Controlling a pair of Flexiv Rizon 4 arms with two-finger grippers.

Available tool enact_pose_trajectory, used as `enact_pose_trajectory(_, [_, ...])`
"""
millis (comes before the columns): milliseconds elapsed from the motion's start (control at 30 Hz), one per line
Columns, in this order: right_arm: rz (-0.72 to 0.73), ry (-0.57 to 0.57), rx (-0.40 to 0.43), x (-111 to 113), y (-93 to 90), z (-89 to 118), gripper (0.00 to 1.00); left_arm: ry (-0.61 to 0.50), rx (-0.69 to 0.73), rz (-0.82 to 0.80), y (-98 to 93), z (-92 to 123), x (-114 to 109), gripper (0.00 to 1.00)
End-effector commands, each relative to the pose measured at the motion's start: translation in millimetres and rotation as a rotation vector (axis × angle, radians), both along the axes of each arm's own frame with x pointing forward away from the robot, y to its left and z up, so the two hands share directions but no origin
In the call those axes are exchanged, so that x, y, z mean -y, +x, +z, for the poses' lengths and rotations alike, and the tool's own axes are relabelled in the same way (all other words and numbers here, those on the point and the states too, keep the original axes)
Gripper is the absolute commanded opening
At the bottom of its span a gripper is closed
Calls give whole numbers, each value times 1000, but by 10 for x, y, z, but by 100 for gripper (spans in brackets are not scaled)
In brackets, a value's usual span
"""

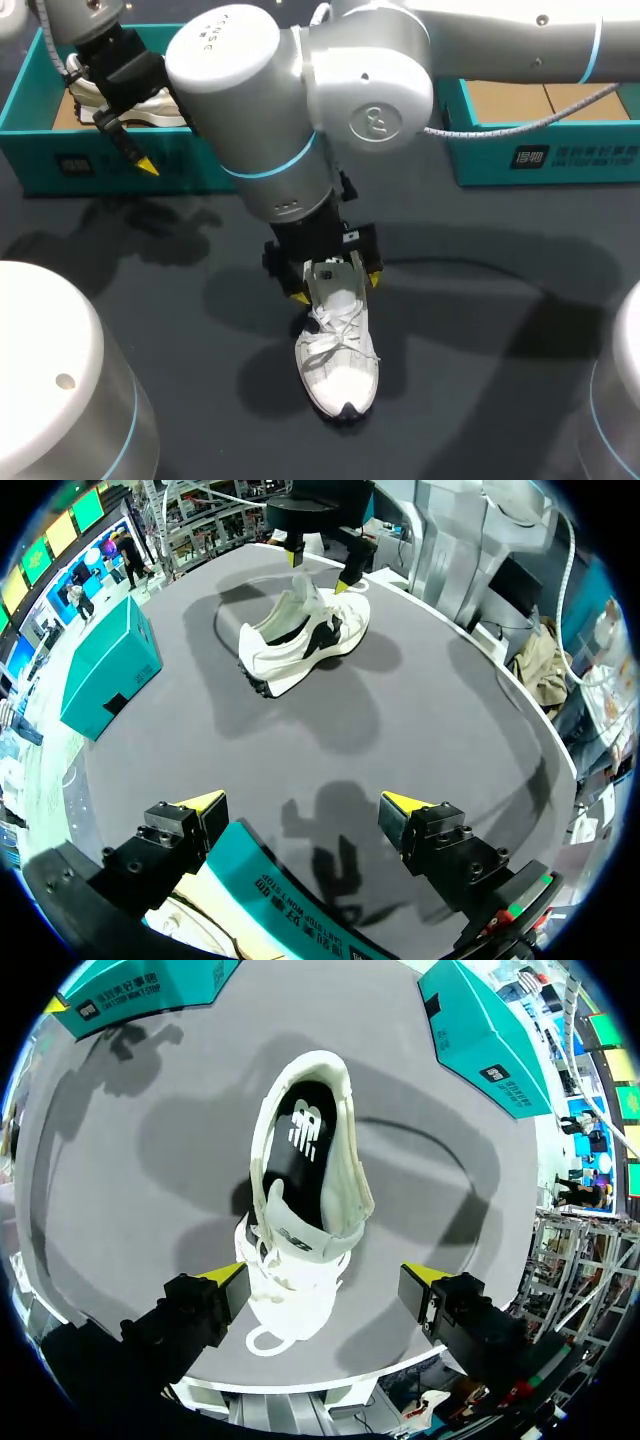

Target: Take the shoe out of the shoebox, open the shoe tongue, remove and reinsert the insole, then place the shoe into the shoebox

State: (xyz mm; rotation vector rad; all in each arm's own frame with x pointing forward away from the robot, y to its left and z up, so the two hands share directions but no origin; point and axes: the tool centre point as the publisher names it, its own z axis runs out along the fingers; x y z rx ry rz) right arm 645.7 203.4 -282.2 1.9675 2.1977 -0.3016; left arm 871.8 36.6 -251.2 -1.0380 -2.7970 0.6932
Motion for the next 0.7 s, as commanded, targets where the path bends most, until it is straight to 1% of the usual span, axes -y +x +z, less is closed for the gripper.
enact_pose_trajectory(33, [2,9,2,65,-66,45,100,2,1,-1,-2,-1,-1,100])
enact_pose_trajectory(300, [3,15,-2,147,-125,83,100,2,1,-1,-2,-1,-1,100])
enact_pose_trajectory(567, [-19,4,1,206,-191,208,100,2,1,-1,-2,-1,-1,100])
enact_pose_trajectory(700, [-15,9,9,168,-238,272,100,2,1,-1,-2,-1,-1,100])
